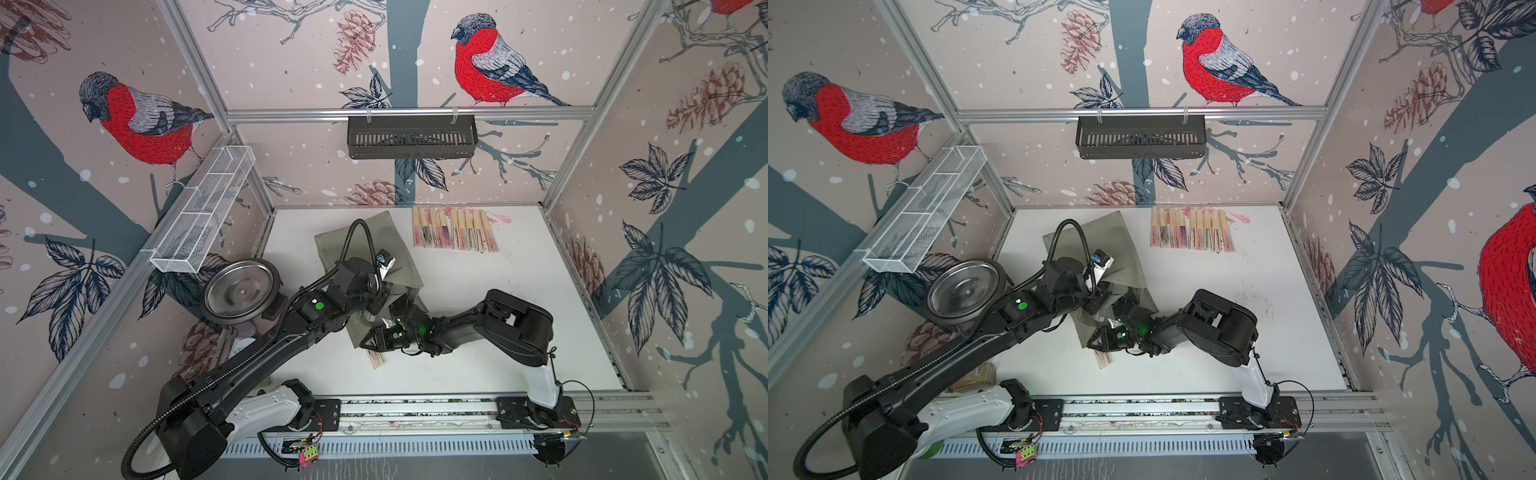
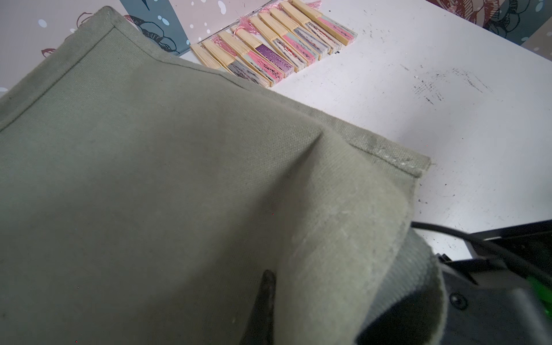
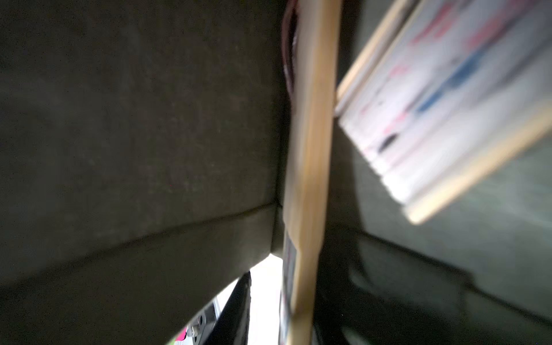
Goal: Take out the folding fans from the tote bags
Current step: Pick up the folding fan from the canvas bag.
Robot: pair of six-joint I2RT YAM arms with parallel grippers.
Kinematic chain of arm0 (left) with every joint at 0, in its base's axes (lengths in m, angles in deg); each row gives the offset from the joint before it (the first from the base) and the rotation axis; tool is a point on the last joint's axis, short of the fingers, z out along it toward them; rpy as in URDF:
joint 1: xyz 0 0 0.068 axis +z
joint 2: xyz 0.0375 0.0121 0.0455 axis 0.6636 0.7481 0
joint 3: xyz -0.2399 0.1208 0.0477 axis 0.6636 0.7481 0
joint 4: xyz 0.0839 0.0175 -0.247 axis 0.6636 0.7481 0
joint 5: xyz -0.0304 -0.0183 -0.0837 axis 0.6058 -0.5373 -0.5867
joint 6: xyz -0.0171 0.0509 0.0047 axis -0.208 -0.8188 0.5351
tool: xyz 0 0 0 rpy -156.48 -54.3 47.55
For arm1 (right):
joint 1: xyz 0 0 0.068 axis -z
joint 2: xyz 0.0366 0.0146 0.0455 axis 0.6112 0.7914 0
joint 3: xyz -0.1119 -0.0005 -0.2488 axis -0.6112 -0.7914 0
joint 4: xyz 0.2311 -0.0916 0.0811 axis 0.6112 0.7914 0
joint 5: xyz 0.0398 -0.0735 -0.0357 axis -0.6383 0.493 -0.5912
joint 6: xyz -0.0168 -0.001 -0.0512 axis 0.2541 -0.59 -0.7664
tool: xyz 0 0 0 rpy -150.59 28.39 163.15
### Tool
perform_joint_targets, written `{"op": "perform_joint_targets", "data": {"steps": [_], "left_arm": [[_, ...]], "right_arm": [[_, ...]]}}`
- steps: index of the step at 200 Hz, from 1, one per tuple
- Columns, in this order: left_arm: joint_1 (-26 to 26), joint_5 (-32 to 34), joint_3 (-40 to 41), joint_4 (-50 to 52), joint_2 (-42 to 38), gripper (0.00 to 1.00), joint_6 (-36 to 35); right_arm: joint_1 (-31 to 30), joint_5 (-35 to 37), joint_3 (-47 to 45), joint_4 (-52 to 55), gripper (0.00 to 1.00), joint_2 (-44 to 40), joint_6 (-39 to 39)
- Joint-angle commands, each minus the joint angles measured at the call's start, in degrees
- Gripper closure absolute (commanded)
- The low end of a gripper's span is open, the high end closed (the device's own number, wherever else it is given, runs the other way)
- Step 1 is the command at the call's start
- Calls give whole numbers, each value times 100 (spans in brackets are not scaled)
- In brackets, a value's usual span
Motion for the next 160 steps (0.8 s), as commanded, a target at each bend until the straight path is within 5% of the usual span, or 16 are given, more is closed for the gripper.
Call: {"op": "perform_joint_targets", "data": {"steps": [1, 45, 160], "left_arm": [[-1, -96, -11, -104, -20, 100, 20], [-1, -96, -11, -101, -18, 100, 29], [-1, 13, -11, -105, -73, 100, 38]], "right_arm": [[-28, -24, 57, 175, 77, 107, -71], [-17, 17, -199, 77, 88, -254, 32], [-130, 442, -2064, 1162, 91, -2437, -556]]}}
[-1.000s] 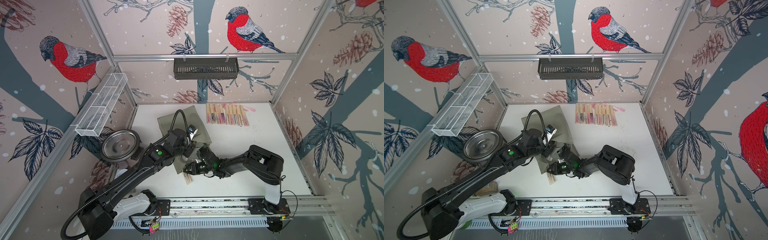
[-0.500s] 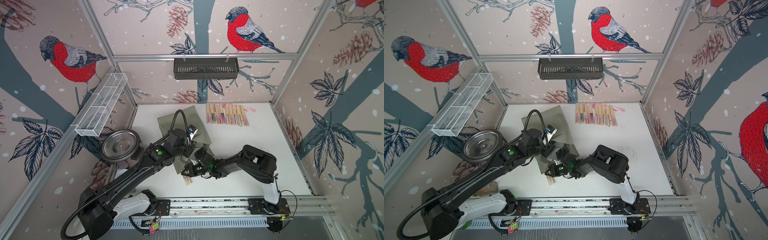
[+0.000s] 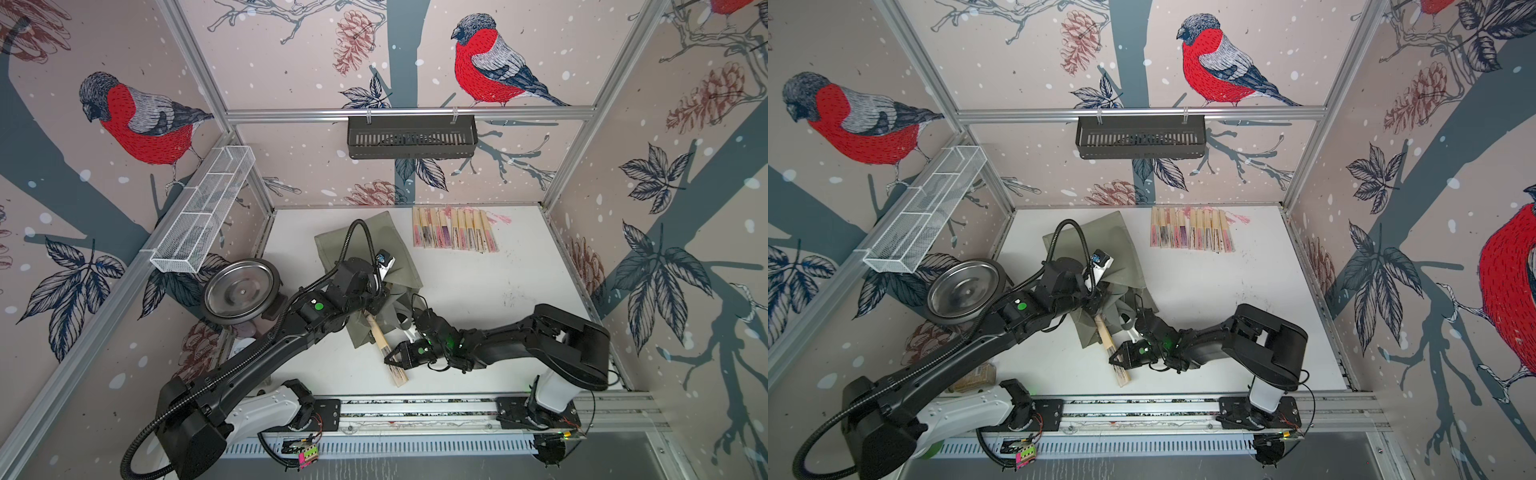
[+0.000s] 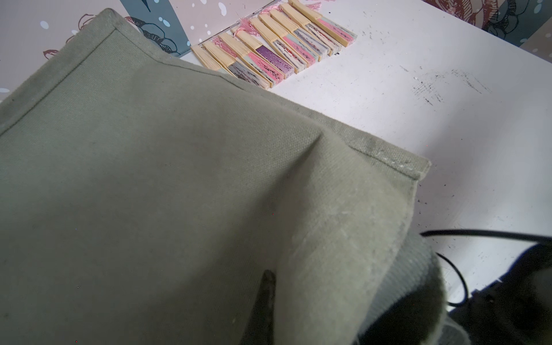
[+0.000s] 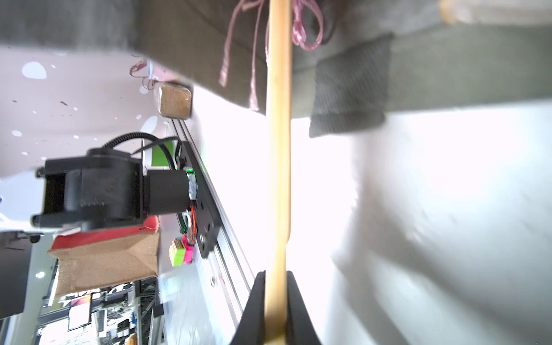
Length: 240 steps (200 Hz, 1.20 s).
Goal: Take out the folding fans from the tote bags
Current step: Pick up the folding fan from the canvas bag, then place the folding fan at the center of the board.
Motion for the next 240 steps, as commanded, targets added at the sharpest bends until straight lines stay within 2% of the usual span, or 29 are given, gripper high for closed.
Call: {"op": "perform_joint_targets", "data": {"steps": [1, 75, 117, 176, 214, 240], "left_arm": [[-1, 8, -11, -105, -43, 100, 38], [-1, -45, -22, -101, 11, 100, 38], [-1, -26, -22, -96, 49, 100, 43], [-1, -35, -46, -92, 90, 100, 38], [-1, -69, -46, -84, 112, 100, 47], [-5, -87, -32, -93, 93, 100, 49]], "right_arm": [[40, 206, -205, 487, 92, -288, -405], [181, 345, -687, 1740, 92, -1898, -1174], [422, 500, -880, 2732, 92, -2969, -1238], [705, 759, -1478, 3441, 93, -4937, -995], [1154, 1006, -1508, 3770, 93, -5967, -921], [1678, 1004, -1479, 3971, 93, -6121, -952]]}}
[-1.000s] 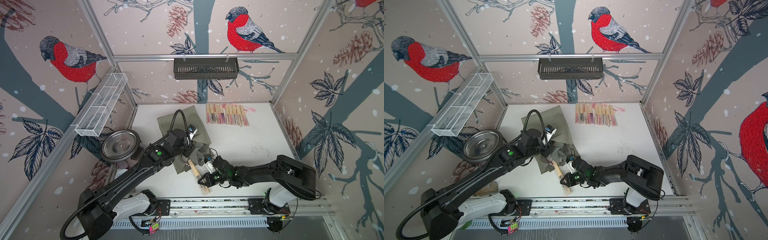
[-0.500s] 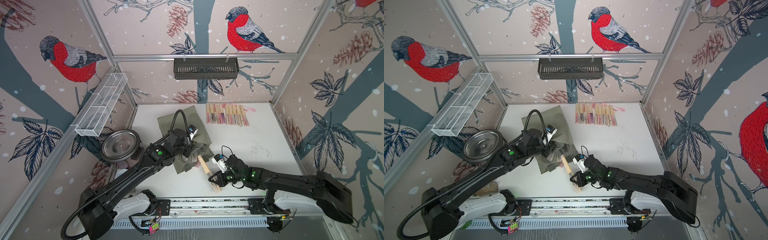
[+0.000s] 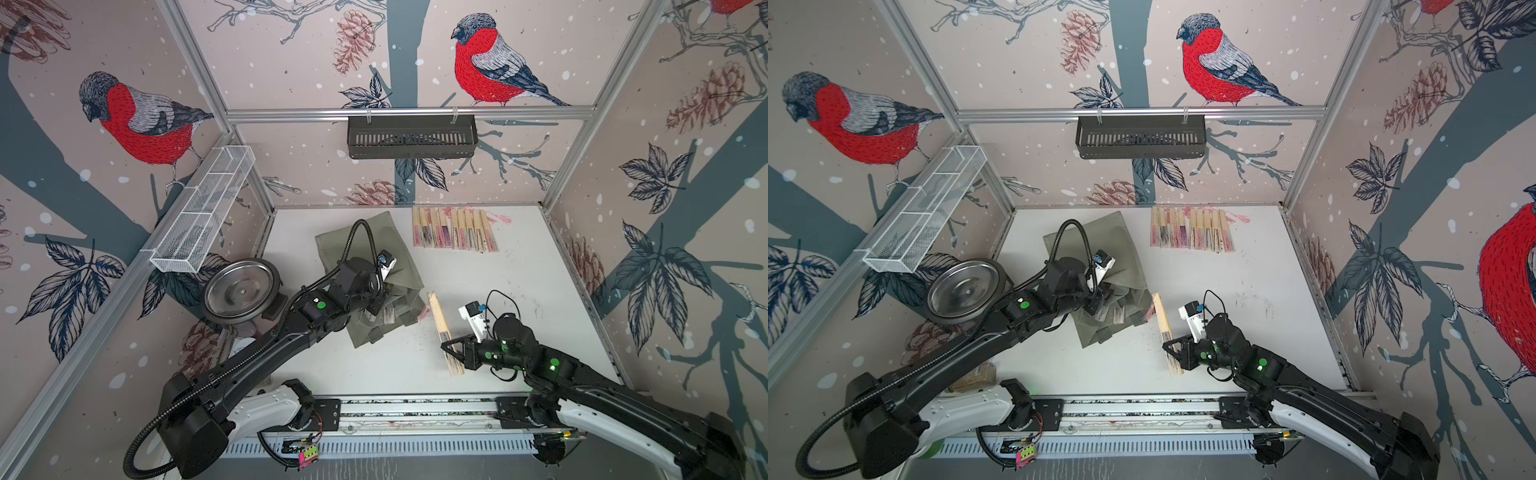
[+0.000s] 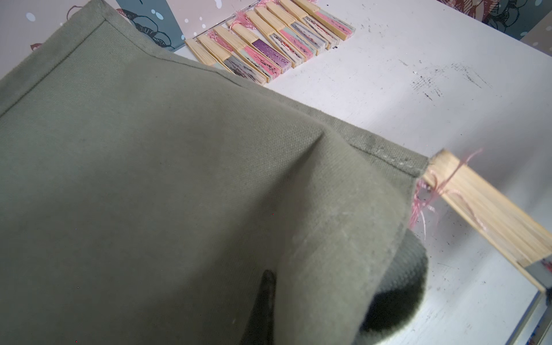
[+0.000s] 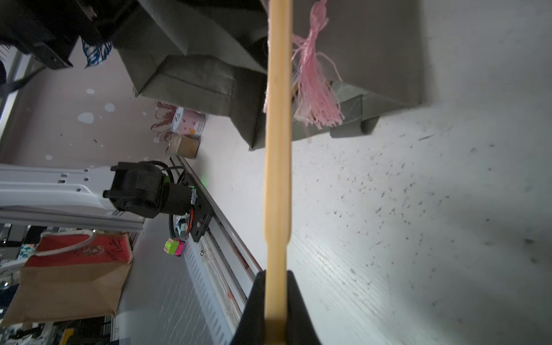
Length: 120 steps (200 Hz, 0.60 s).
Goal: Take out the folding fans from the tote bags
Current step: Place the folding fan at the center of the board.
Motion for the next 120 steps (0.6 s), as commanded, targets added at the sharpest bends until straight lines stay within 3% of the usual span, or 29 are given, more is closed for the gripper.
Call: {"op": "perform_joint_targets", "data": {"steps": [1, 81, 99, 120], "left_arm": [[-3, -81, -28, -82, -14, 100, 44], [-8, -79, -35, -82, -40, 100, 42], [-10, -74, -52, -58, -57, 100, 42], [-5, -30, -35, -82, -114, 100, 42]], "right_arm": [[346, 105, 33, 247, 93, -51, -40], [2995, -365, 1257, 329, 93, 1461, -1120], [3318, 18, 1684, 518, 93, 1929, -1415], [3831, -191, 2236, 559, 94, 2532, -1574]]}}
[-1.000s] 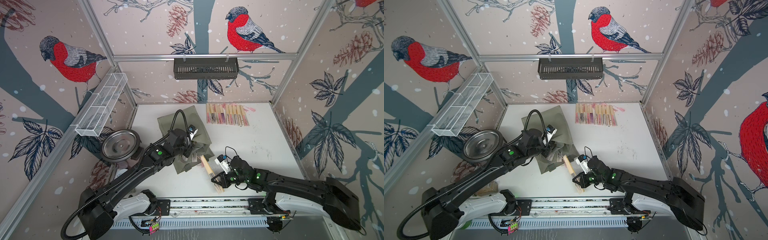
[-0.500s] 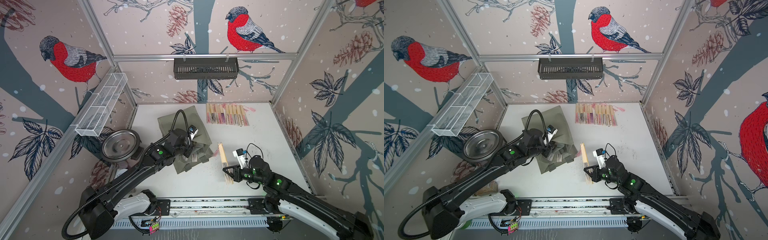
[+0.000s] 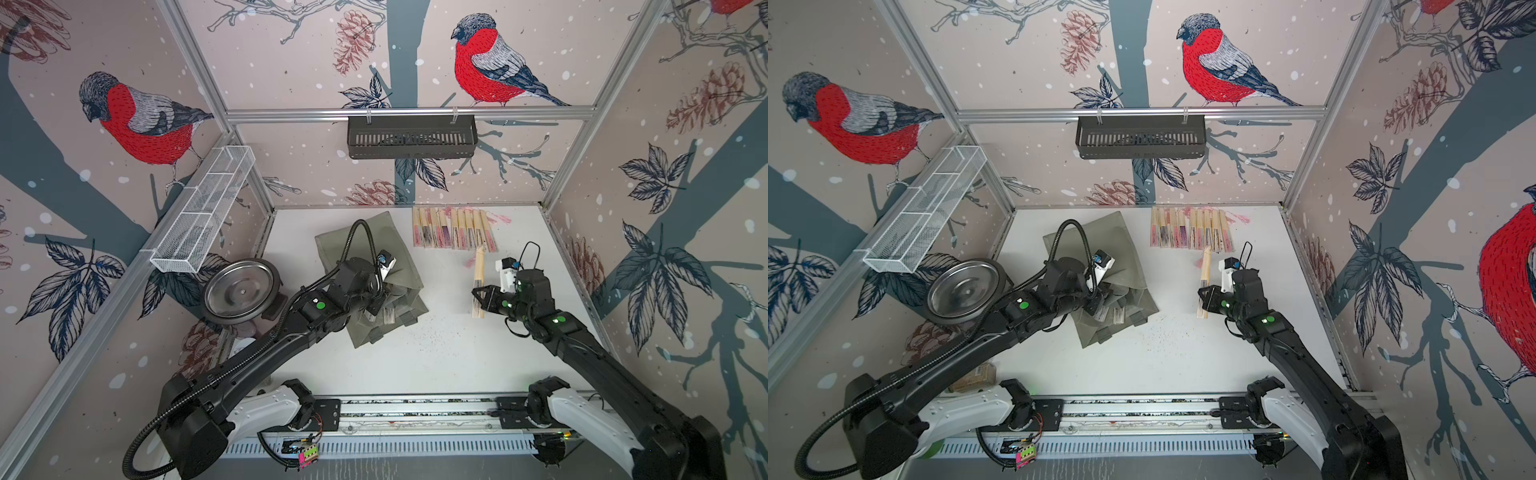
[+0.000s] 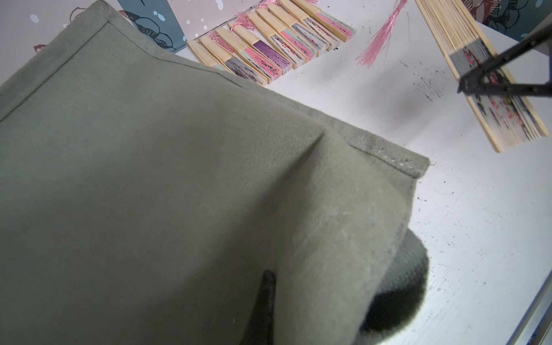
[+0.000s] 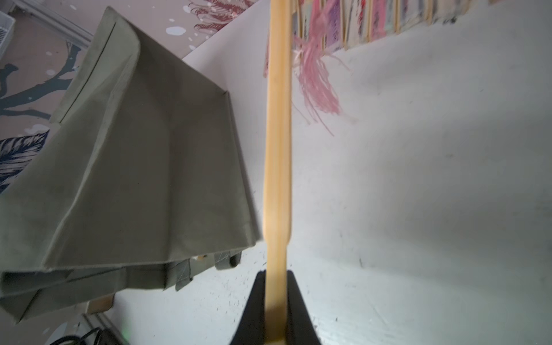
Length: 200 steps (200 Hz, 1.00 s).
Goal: Take out the folding fans from the tote bags
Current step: Place the folding fan at the center of the board.
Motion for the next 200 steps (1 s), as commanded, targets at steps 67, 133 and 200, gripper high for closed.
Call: {"op": "perform_joint_targets", "data": {"steps": [67, 133, 200], "left_arm": [[-7, -17, -39, -93, -108, 100, 68], [-8, -56, -57, -92, -144, 100, 104], [-3, -125, -87, -82, -126, 100, 121]], "right_arm": [[1224, 321, 2150, 7, 94, 2524, -753], [1952, 494, 4293, 931, 93, 4917, -1584], [2306, 862, 6690, 1962, 93, 7079, -2200]]}}
